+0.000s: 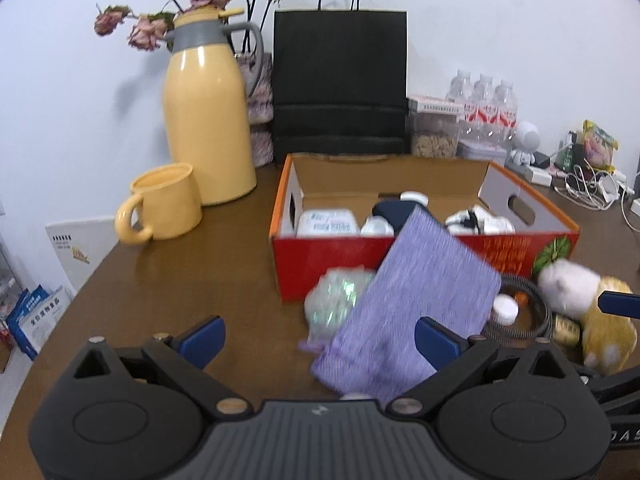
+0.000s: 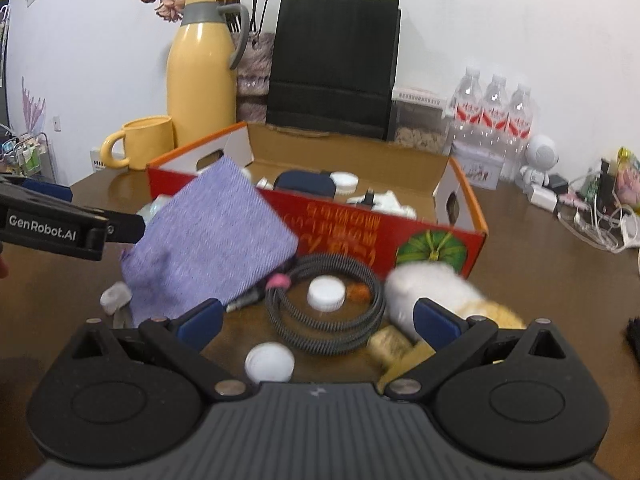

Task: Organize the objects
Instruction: 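Grasp a white bottle cap with the right tool while the left tool grasps a white round cap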

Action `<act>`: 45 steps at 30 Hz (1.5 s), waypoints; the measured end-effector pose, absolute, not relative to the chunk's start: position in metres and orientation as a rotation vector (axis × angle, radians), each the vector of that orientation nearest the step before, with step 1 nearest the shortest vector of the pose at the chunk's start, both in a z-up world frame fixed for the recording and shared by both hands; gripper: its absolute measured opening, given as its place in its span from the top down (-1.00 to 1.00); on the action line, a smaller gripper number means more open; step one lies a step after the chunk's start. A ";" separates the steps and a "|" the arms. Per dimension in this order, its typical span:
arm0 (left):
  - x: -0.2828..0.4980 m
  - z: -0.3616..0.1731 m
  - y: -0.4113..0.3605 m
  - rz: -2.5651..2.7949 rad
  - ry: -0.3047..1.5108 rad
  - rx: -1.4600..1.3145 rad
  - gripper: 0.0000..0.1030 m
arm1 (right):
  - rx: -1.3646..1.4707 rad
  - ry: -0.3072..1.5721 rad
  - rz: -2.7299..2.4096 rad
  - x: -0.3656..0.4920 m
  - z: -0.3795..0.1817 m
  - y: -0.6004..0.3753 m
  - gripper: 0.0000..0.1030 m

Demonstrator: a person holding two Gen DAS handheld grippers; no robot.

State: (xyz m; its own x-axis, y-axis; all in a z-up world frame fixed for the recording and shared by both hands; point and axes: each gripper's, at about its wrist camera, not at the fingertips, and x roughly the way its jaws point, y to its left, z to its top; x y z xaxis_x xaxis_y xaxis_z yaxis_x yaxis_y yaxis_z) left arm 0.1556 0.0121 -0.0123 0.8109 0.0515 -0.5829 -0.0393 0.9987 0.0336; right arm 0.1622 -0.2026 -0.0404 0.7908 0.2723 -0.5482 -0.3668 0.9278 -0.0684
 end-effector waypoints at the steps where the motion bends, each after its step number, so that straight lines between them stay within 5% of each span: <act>1: 0.153 -0.015 0.014 0.049 0.630 0.019 -0.97 | -0.175 0.569 0.346 0.160 -0.042 -0.203 -1.00; 19: 0.133 -0.047 0.032 0.023 0.687 -0.052 -0.83 | -0.171 0.592 0.385 0.141 -0.063 -0.195 -1.00; 26: 0.134 -0.050 0.031 0.003 0.679 -0.083 -0.71 | -0.152 0.597 0.386 0.145 -0.068 -0.193 -0.75; 31: 0.137 -0.054 0.027 -0.021 0.685 -0.085 -0.32 | -0.127 0.599 0.390 0.148 -0.068 -0.194 -0.43; 35: 0.136 -0.055 0.025 -0.025 0.668 -0.101 -0.27 | -0.117 0.612 0.390 0.151 -0.069 -0.193 -0.14; 40: 0.133 -0.056 0.025 -0.031 0.652 -0.113 0.33 | -0.128 0.631 0.401 0.153 -0.071 -0.188 0.40; 42: 0.132 -0.056 0.025 -0.041 0.647 -0.116 0.55 | -0.129 0.626 0.411 0.152 -0.070 -0.187 0.43; 45: 0.130 -0.057 0.022 -0.045 0.639 -0.101 0.56 | -0.133 0.614 0.417 0.150 -0.069 -0.187 0.43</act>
State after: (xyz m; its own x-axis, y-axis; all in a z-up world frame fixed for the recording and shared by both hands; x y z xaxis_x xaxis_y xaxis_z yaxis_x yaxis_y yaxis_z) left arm 0.1304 0.0219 -0.0567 0.8019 -0.0729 -0.5930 0.0107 0.9941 -0.1077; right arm 0.1501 -0.1866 -0.0693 0.7375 0.3391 -0.5841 -0.4172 0.9088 0.0008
